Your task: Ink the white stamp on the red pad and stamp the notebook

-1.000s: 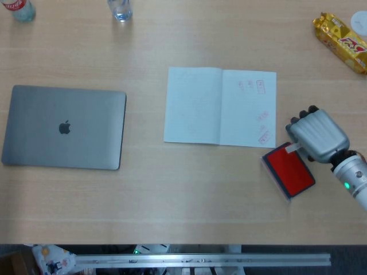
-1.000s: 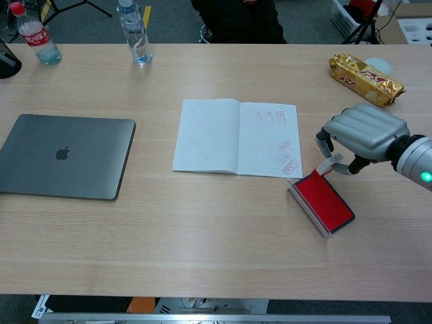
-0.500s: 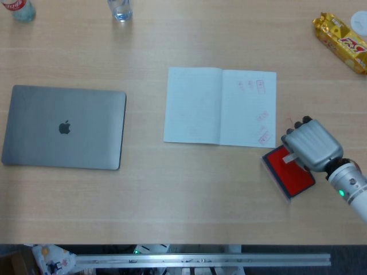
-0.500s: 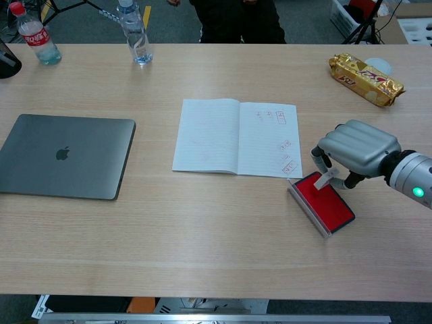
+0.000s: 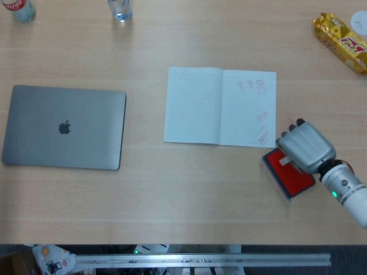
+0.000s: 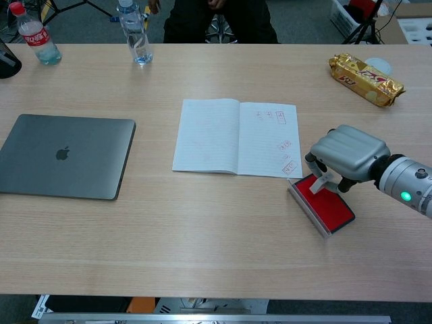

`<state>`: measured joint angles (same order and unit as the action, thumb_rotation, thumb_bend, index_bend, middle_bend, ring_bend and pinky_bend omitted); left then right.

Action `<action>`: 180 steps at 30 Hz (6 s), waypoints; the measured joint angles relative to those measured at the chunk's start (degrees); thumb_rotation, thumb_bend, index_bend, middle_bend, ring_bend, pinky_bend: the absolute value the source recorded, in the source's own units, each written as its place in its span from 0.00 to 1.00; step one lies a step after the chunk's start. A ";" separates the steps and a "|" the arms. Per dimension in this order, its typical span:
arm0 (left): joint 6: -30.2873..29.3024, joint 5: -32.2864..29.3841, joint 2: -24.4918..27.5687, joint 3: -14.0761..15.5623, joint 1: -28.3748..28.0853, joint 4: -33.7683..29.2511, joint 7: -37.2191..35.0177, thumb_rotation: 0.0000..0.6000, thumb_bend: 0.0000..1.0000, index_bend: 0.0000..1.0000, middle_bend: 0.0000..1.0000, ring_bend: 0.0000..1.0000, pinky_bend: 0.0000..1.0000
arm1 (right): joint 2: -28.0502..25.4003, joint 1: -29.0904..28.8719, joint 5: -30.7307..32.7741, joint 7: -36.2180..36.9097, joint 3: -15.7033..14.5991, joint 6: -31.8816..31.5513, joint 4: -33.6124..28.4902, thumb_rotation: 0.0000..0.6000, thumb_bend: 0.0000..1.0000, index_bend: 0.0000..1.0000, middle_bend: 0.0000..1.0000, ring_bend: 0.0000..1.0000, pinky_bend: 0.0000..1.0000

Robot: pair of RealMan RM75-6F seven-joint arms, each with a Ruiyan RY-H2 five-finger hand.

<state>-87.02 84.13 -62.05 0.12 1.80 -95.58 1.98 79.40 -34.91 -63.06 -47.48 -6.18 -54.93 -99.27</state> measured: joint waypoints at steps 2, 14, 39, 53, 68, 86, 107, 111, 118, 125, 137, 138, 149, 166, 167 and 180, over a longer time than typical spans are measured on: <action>0.06 -0.05 0.00 0.02 0.01 0.06 -0.02 1.00 0.32 0.00 0.00 0.00 0.00 | 0.22 -0.10 0.24 -0.23 -0.08 -0.01 0.04 1.00 0.45 0.72 0.54 0.42 0.33; 0.14 -0.29 0.03 0.03 0.14 0.56 -0.50 1.00 0.32 0.00 0.00 0.00 0.00 | 1.18 -0.20 0.48 -1.58 -0.81 -0.74 0.54 1.00 0.45 0.72 0.55 0.43 0.32; 0.25 -0.42 0.13 0.05 0.28 0.87 -0.99 1.00 0.32 0.00 0.00 0.00 0.00 | 0.94 -0.23 1.41 -2.50 -1.41 -1.73 -0.17 1.00 0.46 0.73 0.56 0.44 0.32; -0.35 0.44 0.84 -0.01 0.17 -0.74 -0.55 1.00 0.32 0.00 0.00 0.00 0.00 | -6.28 -3.25 4.61 0.35 4.46 -2.60 -8.03 1.00 0.46 0.74 0.58 0.45 0.33; -0.46 0.53 1.59 0.33 0.54 -0.82 -1.21 1.00 0.32 0.00 0.00 0.00 0.00 | 1.88 -14.00 21.89 -8.19 8.79 -0.50 -5.34 1.00 0.46 0.75 0.58 0.45 0.33; -0.05 -0.12 1.74 0.45 0.79 -0.19 -2.05 1.00 0.32 0.00 0.00 0.00 0.00 | 11.17 -23.76 35.66 -16.38 7.34 -2.88 0.87 1.00 0.46 0.75 0.58 0.45 0.33; 0.73 -0.82 1.44 0.51 0.82 0.69 -2.34 1.00 0.32 0.00 0.00 0.00 0.00 | 15.07 -26.14 36.37 -16.05 4.29 -3.84 5.19 1.00 0.47 0.77 0.59 0.46 0.33; 0.81 -0.94 1.34 0.51 0.85 0.94 -2.48 1.00 0.32 0.00 0.00 0.00 0.00 | 15.73 -25.93 35.48 -15.58 3.73 -4.07 6.08 1.00 0.47 0.77 0.59 0.47 0.33; 0.77 -1.06 1.33 0.49 0.97 1.26 -2.74 1.00 0.32 0.00 0.00 0.00 0.00 | 16.45 -26.03 35.19 -16.01 3.18 -4.54 6.64 1.00 0.47 0.78 0.59 0.47 0.33; 0.74 -1.17 1.31 0.45 1.06 1.49 -2.99 1.00 0.32 0.00 0.00 0.00 0.00 | 17.09 -26.07 35.15 -16.46 2.85 -4.79 7.14 1.00 0.47 0.78 0.60 0.47 0.33; 0.77 -1.30 1.74 0.39 1.17 1.33 -3.49 1.00 0.32 0.00 0.00 0.00 0.00 | 16.12 -25.78 34.58 -15.40 3.58 -5.40 5.41 1.00 0.47 0.78 0.60 0.47 0.33; 0.72 -1.23 1.84 0.37 1.16 1.20 -3.50 1.00 0.32 0.00 0.00 0.00 0.00 | 15.60 -25.72 34.49 -15.17 3.74 -5.61 4.75 1.00 0.47 0.78 0.60 0.47 0.33; 0.42 -0.22 2.04 0.54 1.00 -0.07 -2.55 1.00 0.32 0.00 0.00 0.00 0.00 | 8.76 -24.86 33.62 -11.62 5.71 -7.33 -0.92 1.00 0.47 0.79 0.60 0.47 0.33; 0.85 -0.95 2.18 0.54 1.02 -0.13 -2.21 1.00 0.32 0.00 0.00 0.00 0.00 | 14.84 -25.73 35.43 -12.15 5.69 -4.94 7.41 1.00 0.47 0.79 0.61 0.48 0.33; 0.86 -0.98 2.20 0.53 1.02 -0.14 -2.20 1.00 0.32 0.00 0.00 0.00 0.00 | 15.12 -25.71 35.46 -12.12 5.68 -4.85 7.74 1.00 0.47 0.79 0.61 0.48 0.33; 1.39 -1.26 2.32 0.57 0.84 -0.43 -1.77 1.00 0.32 0.00 0.00 0.00 0.00 | 17.69 -25.32 35.65 -12.36 5.24 -4.02 11.43 1.00 0.48 0.81 0.61 0.49 0.33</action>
<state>-85.63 82.87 -59.72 0.70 2.64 -96.01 0.21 97.10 -60.23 -27.41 -59.84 -0.94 -58.95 -87.84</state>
